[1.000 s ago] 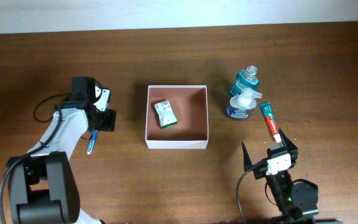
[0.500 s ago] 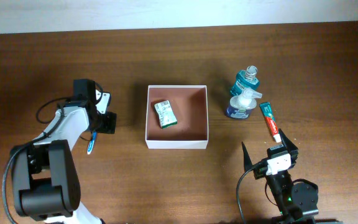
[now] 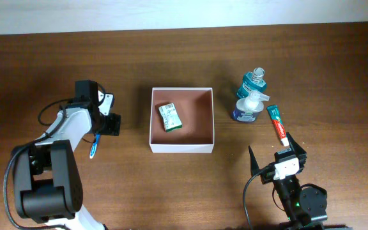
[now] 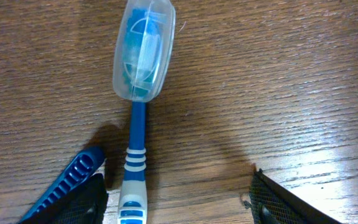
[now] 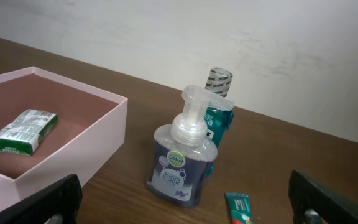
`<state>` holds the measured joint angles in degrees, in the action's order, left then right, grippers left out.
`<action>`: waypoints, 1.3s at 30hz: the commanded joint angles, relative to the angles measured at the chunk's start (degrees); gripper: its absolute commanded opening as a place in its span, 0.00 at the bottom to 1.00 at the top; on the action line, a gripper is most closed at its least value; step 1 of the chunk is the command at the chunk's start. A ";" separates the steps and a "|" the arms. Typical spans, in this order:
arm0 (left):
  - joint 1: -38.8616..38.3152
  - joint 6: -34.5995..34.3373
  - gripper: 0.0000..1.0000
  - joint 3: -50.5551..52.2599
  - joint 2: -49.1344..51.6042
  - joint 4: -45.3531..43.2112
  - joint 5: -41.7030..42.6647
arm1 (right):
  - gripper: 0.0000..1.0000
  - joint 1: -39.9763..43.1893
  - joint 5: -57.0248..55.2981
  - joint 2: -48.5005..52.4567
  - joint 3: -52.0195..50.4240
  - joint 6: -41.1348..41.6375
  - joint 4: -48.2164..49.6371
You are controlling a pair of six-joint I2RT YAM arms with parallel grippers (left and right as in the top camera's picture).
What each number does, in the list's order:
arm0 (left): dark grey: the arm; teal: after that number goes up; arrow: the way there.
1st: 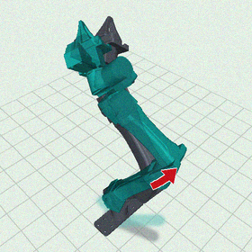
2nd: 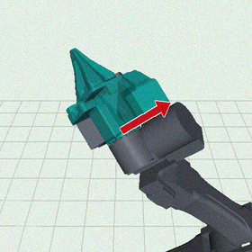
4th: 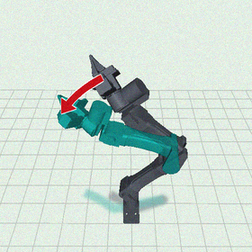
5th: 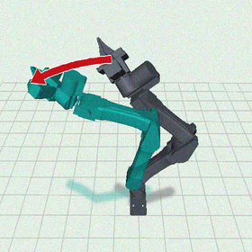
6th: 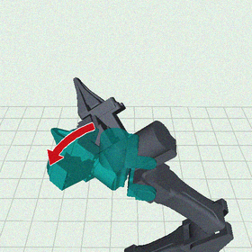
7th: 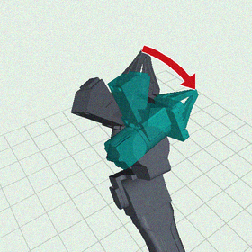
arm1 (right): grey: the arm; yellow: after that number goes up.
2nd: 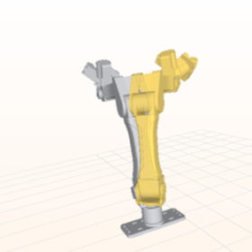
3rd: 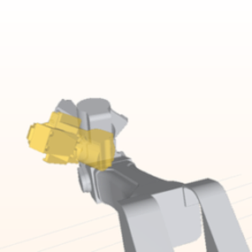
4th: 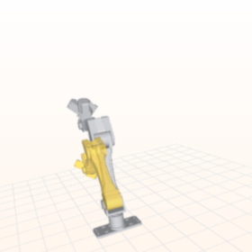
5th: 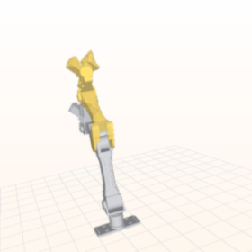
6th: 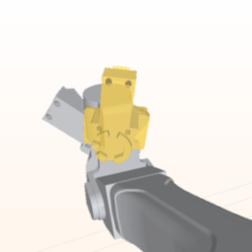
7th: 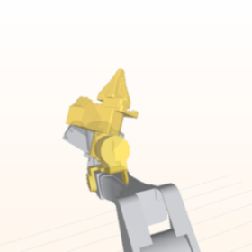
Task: Pack container
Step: 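Lower left gripper and grasp the toothbrush handle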
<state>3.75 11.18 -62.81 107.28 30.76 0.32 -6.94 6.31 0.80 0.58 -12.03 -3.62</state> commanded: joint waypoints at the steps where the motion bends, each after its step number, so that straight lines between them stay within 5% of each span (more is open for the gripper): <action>1: 0.28 0.92 0.68 0.13 2.60 0.26 0.02 | 0.98 0.33 0.13 -0.55 -0.26 0.02 -0.24; 14: 0.28 0.55 0.55 0.11 2.58 0.83 12.63 | 0.98 0.33 0.11 -0.55 -0.26 0.02 -0.24; 26: 0.28 0.07 0.54 0.13 2.58 5.84 11.91 | 0.98 0.33 0.11 -0.55 -0.26 0.02 -0.26; 39: 0.28 0.04 0.40 0.13 2.60 8.55 6.08 | 0.98 0.33 0.11 -0.55 -0.26 0.02 -0.24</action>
<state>3.88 11.33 -63.94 107.44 38.33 9.63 -6.94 6.31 0.80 0.58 -12.03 -3.60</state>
